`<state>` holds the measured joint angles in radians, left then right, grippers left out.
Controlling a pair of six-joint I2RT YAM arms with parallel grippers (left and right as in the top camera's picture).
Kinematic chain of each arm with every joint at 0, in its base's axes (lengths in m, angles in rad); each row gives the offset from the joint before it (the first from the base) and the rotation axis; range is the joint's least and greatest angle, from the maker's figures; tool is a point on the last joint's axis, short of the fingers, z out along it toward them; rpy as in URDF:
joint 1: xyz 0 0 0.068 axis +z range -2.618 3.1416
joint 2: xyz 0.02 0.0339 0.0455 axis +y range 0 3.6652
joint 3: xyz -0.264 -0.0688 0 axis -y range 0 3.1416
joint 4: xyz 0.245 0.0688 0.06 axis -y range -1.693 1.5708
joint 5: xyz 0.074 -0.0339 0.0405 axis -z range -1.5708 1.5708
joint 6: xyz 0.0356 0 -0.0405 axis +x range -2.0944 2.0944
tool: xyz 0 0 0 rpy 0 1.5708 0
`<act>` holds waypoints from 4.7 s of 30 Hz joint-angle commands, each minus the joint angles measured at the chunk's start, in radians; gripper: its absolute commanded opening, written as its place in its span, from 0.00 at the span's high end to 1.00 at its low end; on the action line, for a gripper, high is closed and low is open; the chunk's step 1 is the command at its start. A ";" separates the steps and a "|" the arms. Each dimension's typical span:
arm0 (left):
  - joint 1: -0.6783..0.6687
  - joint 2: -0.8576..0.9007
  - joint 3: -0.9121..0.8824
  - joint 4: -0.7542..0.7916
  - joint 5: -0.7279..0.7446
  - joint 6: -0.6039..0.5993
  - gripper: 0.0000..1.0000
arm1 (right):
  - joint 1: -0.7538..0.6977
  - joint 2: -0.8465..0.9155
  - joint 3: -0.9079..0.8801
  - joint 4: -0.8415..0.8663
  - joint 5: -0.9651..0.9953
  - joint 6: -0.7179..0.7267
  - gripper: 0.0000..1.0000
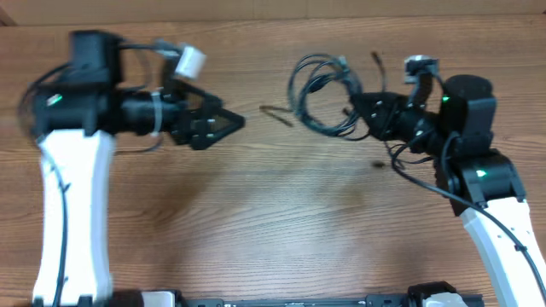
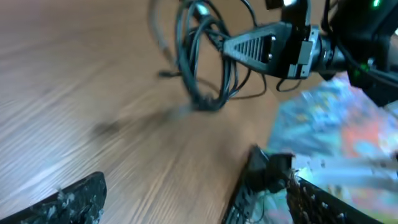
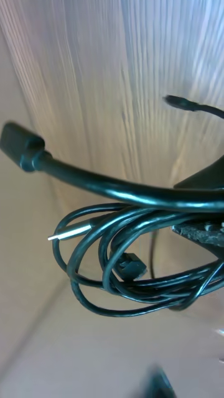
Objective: Untangle cables
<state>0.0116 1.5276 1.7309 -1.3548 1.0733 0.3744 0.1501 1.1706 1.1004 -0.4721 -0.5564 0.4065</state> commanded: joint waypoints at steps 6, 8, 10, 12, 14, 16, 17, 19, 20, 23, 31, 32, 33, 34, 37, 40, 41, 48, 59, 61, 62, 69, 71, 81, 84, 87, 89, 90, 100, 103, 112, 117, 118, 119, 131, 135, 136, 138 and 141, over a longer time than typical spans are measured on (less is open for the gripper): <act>-0.153 0.173 0.000 0.117 0.069 0.136 0.15 | 0.120 -0.028 0.014 -0.027 -0.048 -0.066 0.96; -0.155 0.180 0.000 0.136 0.069 0.134 0.17 | 0.131 -0.028 0.014 -0.040 -0.046 -0.080 0.96; -0.155 0.180 0.000 0.150 0.068 0.134 0.40 | 0.132 -0.028 0.014 -0.052 -0.034 -0.084 0.96; -0.150 0.178 0.000 0.157 0.068 0.133 0.96 | 0.132 -0.028 0.014 -0.058 -0.018 -0.088 0.96; -0.142 0.177 0.000 0.156 0.055 0.111 0.96 | 0.132 -0.028 0.014 -0.060 -0.011 -0.094 0.96; -0.132 0.175 0.000 0.154 0.014 0.066 0.96 | 0.132 -0.028 0.014 -0.061 -0.004 -0.094 0.96; -0.125 0.171 0.000 0.153 -0.008 0.044 0.96 | 0.132 -0.028 0.014 -0.061 0.002 -0.094 0.96; -0.109 0.159 0.000 0.145 -0.031 0.020 0.96 | 0.132 -0.028 0.014 -0.062 0.020 -0.095 0.96; -0.100 0.148 0.000 0.138 -0.037 0.013 0.96 | 0.132 -0.028 0.014 -0.062 0.024 -0.095 0.96; -0.070 0.108 0.001 0.122 -0.076 -0.028 0.96 | 0.132 -0.028 0.014 -0.063 0.055 -0.095 0.96; 0.118 -0.122 0.020 -0.061 -0.327 -0.136 0.96 | 0.004 0.018 0.014 -0.116 0.273 -0.102 0.96; 0.171 -0.161 0.020 -0.090 -0.337 -0.135 0.96 | -0.029 0.031 0.014 -0.113 0.276 -0.101 0.96; 0.205 -0.180 0.020 -0.106 -0.349 -0.135 0.96 | -0.056 0.040 0.014 -0.107 0.274 -0.101 0.96; 0.238 -0.196 0.020 -0.121 -0.356 -0.132 0.96 | -0.075 0.047 0.014 -0.104 0.263 -0.101 0.96; 0.282 -0.209 0.020 -0.141 -0.310 -0.093 0.96 | -0.089 0.049 0.014 -0.097 0.137 -0.101 0.96; 0.245 -0.198 0.019 -0.131 -0.241 -0.044 0.96 | -0.030 0.047 0.014 -0.090 0.076 -0.101 0.96; 0.224 -0.192 0.019 -0.122 -0.221 -0.031 0.94 | -0.002 0.047 0.014 -0.090 0.077 -0.101 0.96; 0.092 -0.152 0.019 -0.031 -0.216 -0.028 0.16 | 0.158 0.034 0.014 -0.090 0.084 -0.098 0.96; 0.019 -0.073 0.019 -0.017 -0.165 0.004 0.09 | 0.204 -0.084 0.058 -0.081 0.055 -0.066 0.96; 0.008 -0.052 0.019 -0.015 -0.140 0.007 0.10 | 0.204 -0.107 0.076 -0.082 0.037 -0.066 0.96; 0.003 -0.042 0.019 -0.016 -0.131 0.008 0.10 | 0.204 -0.118 0.084 -0.082 0.036 -0.066 0.96; -0.039 0.005 0.019 -0.011 -0.129 0.007 0.11 | 0.204 -0.160 0.094 -0.046 -0.070 -0.040 0.96; -0.046 0.006 0.019 -0.005 -0.129 0.006 0.11 | 0.204 -0.160 0.094 -0.042 -0.080 -0.040 0.96; -0.046 0.005 0.019 0.007 -0.104 0.006 0.12 | 0.204 -0.159 0.094 -0.047 -0.085 -0.018 0.96; -0.046 0.005 0.019 0.010 -0.103 0.006 0.12 | 0.204 -0.154 0.094 -0.055 -0.045 -0.019 0.96; -0.045 0.005 0.019 0.018 -0.104 -0.003 0.11 | 0.204 -0.133 0.094 -0.063 0.054 -0.042 0.96; -0.045 0.005 0.019 0.021 -0.104 -0.016 0.11 | 0.203 -0.107 0.094 -0.061 0.116 -0.056 0.96; -0.045 0.005 0.019 0.021 -0.104 -0.016 0.11 | 0.200 -0.097 0.094 -0.061 0.141 -0.057 0.96; -0.045 0.005 0.019 0.026 -0.104 -0.016 0.15 | 0.224 -0.049 0.094 -0.064 0.101 -0.039 0.96; -0.046 0.006 0.019 0.025 -0.106 -0.016 0.26 | 0.269 -0.050 0.094 -0.057 0.100 -0.037 0.96; -0.103 0.006 0.019 0.088 -0.540 -0.244 0.33 | 0.301 -0.051 0.094 -0.051 0.099 -0.037 0.96; -0.139 0.006 0.019 0.115 -0.631 -0.327 0.33 | 0.301 -0.055 0.094 -0.051 0.099 -0.037 0.96; -0.146 0.006 0.019 0.122 -0.632 -0.336 0.32 | 0.301 -0.056 0.094 -0.051 0.099 -0.037 0.96; -0.154 0.006 0.018 0.128 -0.633 -0.338 0.32 | 0.301 -0.059 0.094 -0.051 0.098 -0.036 0.96; -0.284 0.014 0.018 0.182 -0.784 -0.423 0.33 | 0.301 -0.090 0.094 -0.052 0.053 -0.036 0.96; -0.293 0.035 0.017 0.162 -0.874 -0.446 0.44 | 0.301 -0.122 0.094 -0.054 0.013 -0.037 0.96; -0.293 0.042 0.016 0.157 -0.883 -0.446 0.65 | 0.301 -0.134 0.094 -0.055 0.003 -0.037 0.96; -0.291 0.056 0.016 0.151 -0.904 -0.459 0.96 | 0.301 -0.157 0.094 -0.060 0.000 -0.036 0.96; -0.292 0.072 0.016 0.152 -0.959 -0.484 0.96 | 0.301 -0.196 0.094 -0.070 -0.001 -0.036 0.96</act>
<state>-0.3016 1.5661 1.7409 -1.2057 0.2802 -0.0555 0.4541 1.0592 1.1584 -0.5407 -0.5201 0.3676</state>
